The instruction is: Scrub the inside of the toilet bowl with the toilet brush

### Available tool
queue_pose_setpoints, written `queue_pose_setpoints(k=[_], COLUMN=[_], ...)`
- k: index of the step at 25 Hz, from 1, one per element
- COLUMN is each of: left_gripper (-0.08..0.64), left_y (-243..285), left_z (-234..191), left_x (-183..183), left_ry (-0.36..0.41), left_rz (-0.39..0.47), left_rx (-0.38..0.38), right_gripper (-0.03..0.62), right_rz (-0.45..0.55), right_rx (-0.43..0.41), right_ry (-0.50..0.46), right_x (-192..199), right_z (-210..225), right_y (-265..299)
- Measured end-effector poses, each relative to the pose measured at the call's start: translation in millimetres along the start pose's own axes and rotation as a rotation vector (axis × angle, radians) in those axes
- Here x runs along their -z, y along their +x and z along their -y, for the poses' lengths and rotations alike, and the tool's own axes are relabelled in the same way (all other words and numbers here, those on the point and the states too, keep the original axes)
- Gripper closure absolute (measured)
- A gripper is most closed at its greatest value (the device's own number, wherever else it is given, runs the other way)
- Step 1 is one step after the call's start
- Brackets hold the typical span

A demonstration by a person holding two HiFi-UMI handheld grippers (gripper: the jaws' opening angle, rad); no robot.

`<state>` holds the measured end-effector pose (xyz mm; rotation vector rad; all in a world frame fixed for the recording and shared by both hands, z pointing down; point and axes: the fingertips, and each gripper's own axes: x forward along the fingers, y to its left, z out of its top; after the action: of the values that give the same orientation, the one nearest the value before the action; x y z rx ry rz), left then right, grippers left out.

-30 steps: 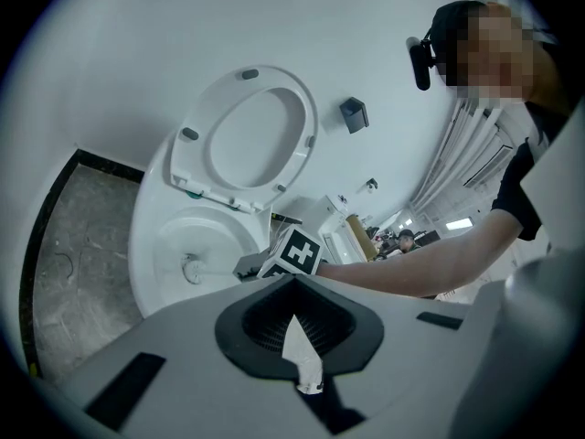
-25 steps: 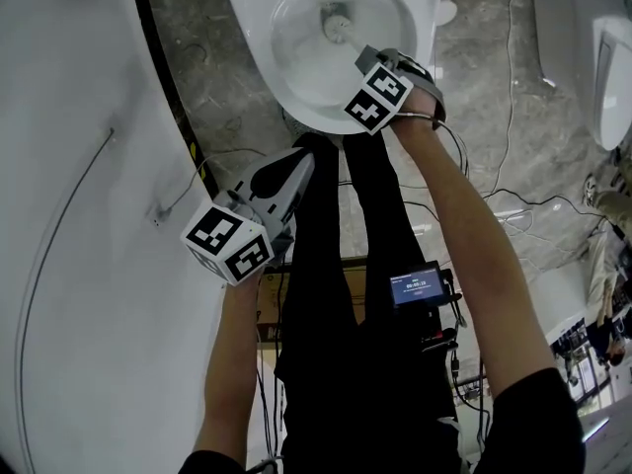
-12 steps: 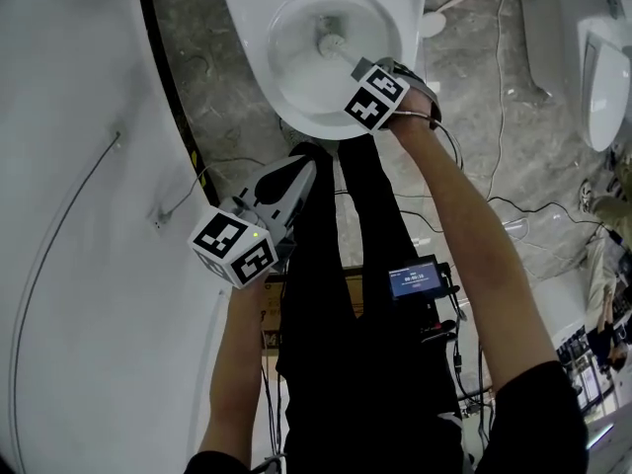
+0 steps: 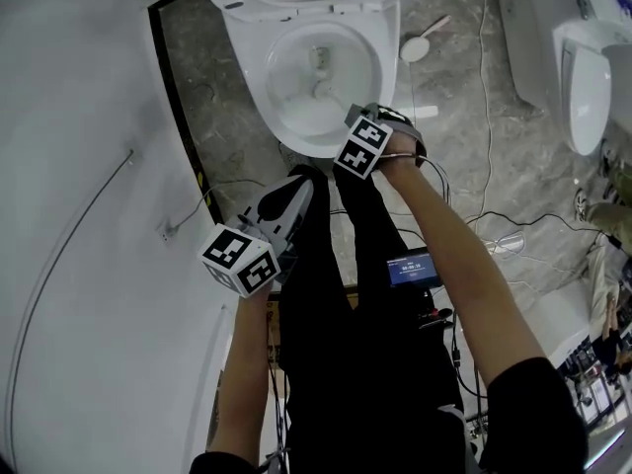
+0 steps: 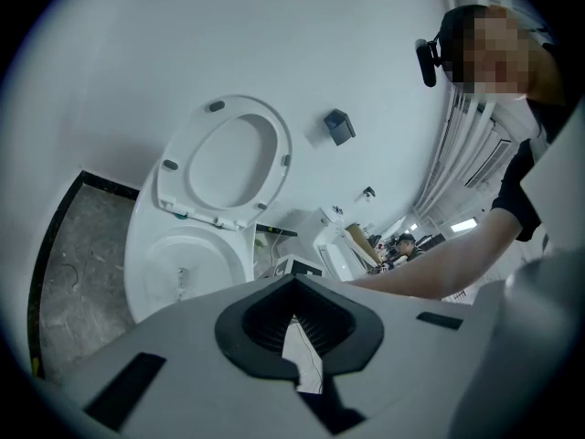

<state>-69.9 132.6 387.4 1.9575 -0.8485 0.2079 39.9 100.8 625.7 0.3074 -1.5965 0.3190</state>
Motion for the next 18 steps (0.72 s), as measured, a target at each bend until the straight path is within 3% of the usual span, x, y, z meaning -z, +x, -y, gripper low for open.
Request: queue_pose_setpoints(k=[14, 18], left_gripper=[0.551, 0.551], left_y=[-9, -22], left_z=[61, 75], left_x=[0, -14], left_ry=[-0.003, 0.011], left_rz=[0.0, 0.023], left_rx=[0.011, -0.01], right_gripper=[0.437, 0.437], right_rz=[0.013, 0.007], right_rx=[-0.117, -0.17], right_ry=[0.096, 0.191], right_x=[44, 54], right_z=[-28, -22], right_y=[-53, -70])
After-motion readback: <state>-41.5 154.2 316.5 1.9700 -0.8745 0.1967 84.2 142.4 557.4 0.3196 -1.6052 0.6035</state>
